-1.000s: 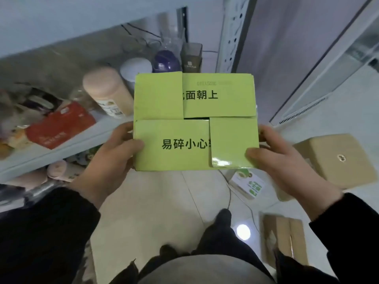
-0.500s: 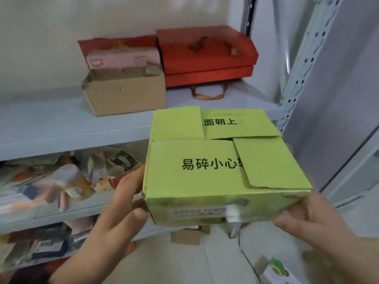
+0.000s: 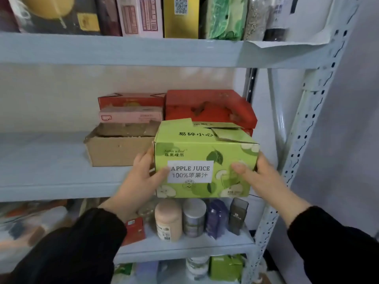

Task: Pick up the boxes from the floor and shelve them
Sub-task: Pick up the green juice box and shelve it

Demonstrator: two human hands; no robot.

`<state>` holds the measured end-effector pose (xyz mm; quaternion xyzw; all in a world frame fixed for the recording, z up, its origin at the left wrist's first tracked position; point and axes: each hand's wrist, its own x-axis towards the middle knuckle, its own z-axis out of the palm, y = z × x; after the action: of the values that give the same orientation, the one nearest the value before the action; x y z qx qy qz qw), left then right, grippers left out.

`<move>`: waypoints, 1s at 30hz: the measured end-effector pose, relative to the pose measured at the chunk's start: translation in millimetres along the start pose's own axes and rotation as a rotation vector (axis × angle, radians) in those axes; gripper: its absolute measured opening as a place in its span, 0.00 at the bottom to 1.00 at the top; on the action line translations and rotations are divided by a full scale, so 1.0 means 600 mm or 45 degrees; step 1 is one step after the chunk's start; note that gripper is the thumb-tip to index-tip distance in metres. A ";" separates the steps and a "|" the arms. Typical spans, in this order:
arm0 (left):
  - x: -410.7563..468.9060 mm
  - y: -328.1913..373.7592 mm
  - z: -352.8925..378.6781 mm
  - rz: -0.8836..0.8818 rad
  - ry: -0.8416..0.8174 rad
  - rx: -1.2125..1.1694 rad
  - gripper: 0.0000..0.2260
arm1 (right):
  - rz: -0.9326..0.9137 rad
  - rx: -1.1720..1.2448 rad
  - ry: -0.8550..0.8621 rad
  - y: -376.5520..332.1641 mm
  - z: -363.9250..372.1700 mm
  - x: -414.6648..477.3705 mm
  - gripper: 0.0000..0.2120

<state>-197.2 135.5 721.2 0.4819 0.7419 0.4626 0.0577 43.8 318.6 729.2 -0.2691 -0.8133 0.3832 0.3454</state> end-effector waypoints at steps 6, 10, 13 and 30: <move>0.071 -0.101 0.029 -0.182 -0.159 0.458 0.35 | -0.078 -0.277 -0.268 0.082 -0.011 0.097 0.24; 0.079 -0.125 0.047 -0.145 -0.126 0.679 0.29 | -0.070 -0.695 -0.360 0.146 0.002 0.119 0.25; 0.078 -0.144 0.071 -0.043 0.100 0.803 0.27 | -0.047 -1.028 -0.272 0.186 0.028 0.125 0.36; 0.083 -0.157 0.100 -0.005 0.303 0.904 0.14 | 0.045 -1.166 -0.080 0.180 0.055 0.123 0.30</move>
<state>-253.9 201.4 634.9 0.4133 0.8586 0.2294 -0.1986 -8.5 416.5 652.8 -0.3960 -0.9042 -0.0019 0.1597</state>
